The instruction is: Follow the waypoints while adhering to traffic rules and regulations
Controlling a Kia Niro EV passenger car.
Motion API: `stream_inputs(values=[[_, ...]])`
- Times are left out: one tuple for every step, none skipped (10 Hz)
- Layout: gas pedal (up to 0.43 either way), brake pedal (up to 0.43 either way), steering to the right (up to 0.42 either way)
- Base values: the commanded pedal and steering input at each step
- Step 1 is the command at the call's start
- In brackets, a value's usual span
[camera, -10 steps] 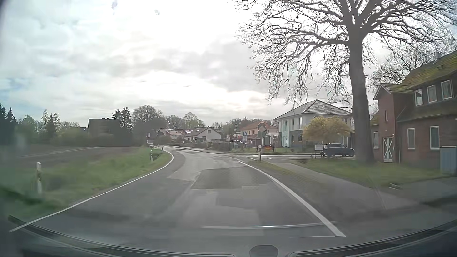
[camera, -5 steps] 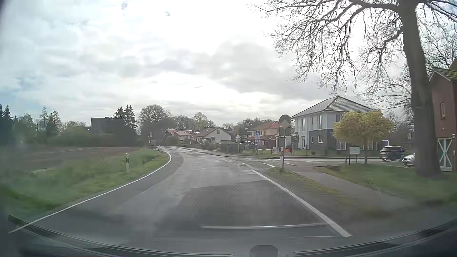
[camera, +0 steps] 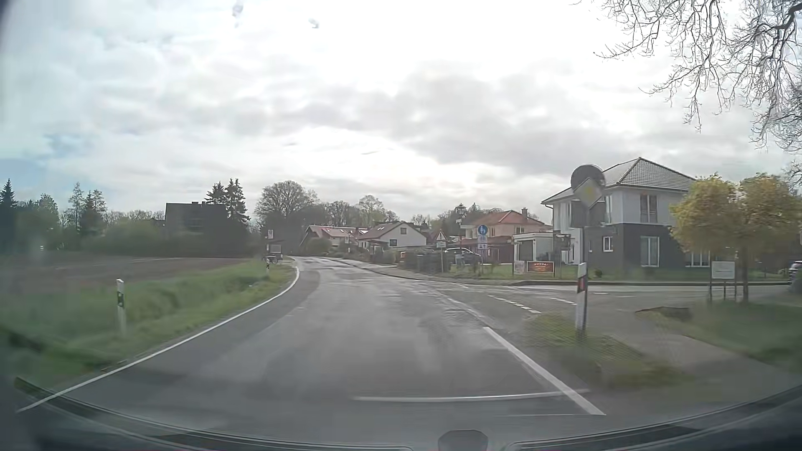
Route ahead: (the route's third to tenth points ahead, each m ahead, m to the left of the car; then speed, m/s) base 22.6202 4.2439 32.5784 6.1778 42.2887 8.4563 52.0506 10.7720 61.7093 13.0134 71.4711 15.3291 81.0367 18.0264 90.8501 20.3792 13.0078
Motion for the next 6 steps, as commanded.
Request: stream_inputs(values=[[0.157, 0.000, -0.036], [0.157, 0.006, -0.036], [0.177, 0.000, -0.036], [0.177, 0.000, -0.038], [0.177, 0.000, -0.038], [0.177, 0.000, -0.040]])
